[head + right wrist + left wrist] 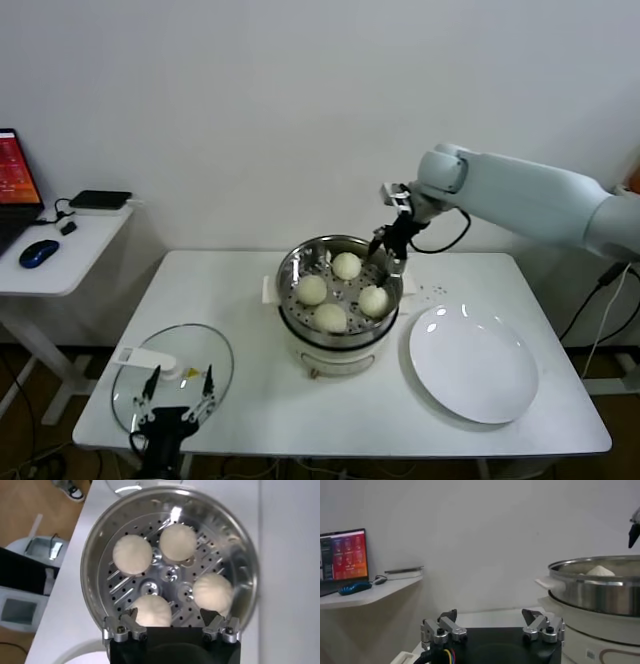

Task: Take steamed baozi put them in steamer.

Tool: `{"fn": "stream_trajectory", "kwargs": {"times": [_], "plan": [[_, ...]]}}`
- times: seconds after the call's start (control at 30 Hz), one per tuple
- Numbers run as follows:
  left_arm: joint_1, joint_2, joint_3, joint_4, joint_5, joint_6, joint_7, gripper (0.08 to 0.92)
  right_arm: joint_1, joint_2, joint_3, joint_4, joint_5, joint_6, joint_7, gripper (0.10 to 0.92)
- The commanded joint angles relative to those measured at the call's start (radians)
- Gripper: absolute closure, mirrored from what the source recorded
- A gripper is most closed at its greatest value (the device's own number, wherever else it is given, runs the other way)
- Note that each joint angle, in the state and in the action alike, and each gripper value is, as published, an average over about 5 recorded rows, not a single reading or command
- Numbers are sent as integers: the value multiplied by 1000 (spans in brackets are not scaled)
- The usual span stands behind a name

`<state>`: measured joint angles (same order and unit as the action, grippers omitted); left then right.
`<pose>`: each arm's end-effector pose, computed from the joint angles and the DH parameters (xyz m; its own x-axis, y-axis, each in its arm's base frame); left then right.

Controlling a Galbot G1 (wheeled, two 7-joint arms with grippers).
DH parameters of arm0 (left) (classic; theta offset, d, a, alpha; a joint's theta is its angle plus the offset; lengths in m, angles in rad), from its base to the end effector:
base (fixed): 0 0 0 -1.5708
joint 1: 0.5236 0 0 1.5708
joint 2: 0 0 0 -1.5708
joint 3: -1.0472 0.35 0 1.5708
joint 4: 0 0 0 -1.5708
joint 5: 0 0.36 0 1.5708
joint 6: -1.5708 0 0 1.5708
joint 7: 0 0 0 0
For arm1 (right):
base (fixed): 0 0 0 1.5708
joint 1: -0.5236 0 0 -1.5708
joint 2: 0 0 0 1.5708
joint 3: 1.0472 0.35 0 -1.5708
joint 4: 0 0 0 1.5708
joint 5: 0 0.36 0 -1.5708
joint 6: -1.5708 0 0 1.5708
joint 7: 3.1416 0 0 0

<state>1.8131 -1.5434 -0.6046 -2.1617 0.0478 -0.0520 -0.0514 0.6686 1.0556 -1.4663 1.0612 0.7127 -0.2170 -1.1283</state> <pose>0.1117 0.0283 -0.3137 -0.9888 -0.0967 0.1135 -0.0819 0.9883 0.1286 0.6110 -0.0092 -0.0400 -0.0467 -0.3524 0.9347 -0.9882 -0.1205 -0.0948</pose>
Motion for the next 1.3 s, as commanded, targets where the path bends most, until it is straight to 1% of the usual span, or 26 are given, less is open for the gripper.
{"fn": "stream_trajectory", "kwargs": {"times": [0.03, 0.2, 0.33, 0.53, 0.73, 0.83, 1.0, 1.13, 1.3], "plan": [[-18, 0, 10, -4, 4, 10, -3, 177, -11, -148, 165, 49, 7, 24, 81, 203], [-23, 3, 18, -10, 5, 11, -1, 177, -106, -247, 348, 83, -48, 40, 145, 203], [-30, 4, 25, -12, 7, 12, 1, 177, -235, -334, 533, 132, -84, 39, 230, 203], [-38, 10, 31, -12, 9, 13, 8, 177, -536, -432, 904, 239, -116, 33, 365, 203], [-34, 8, 42, -9, 15, -2, 11, 177, -809, -501, 1118, 361, -120, 99, 526, 203], [-33, 8, 41, -5, 13, -9, 11, 177, -994, -491, 1316, 412, -140, 142, 577, 203], [-32, 9, 38, -1, 9, -17, 12, 177, -1341, -415, 1660, 483, -170, 185, 641, 203], [-35, 9, 37, 2, 6, -20, 12, 177, -1526, -320, 1837, 517, -191, 229, 669, 203], [-35, 9, 37, -2, 8, -25, 10, 177, -1694, -200, 1991, 546, -215, 294, 694, 203]]}}
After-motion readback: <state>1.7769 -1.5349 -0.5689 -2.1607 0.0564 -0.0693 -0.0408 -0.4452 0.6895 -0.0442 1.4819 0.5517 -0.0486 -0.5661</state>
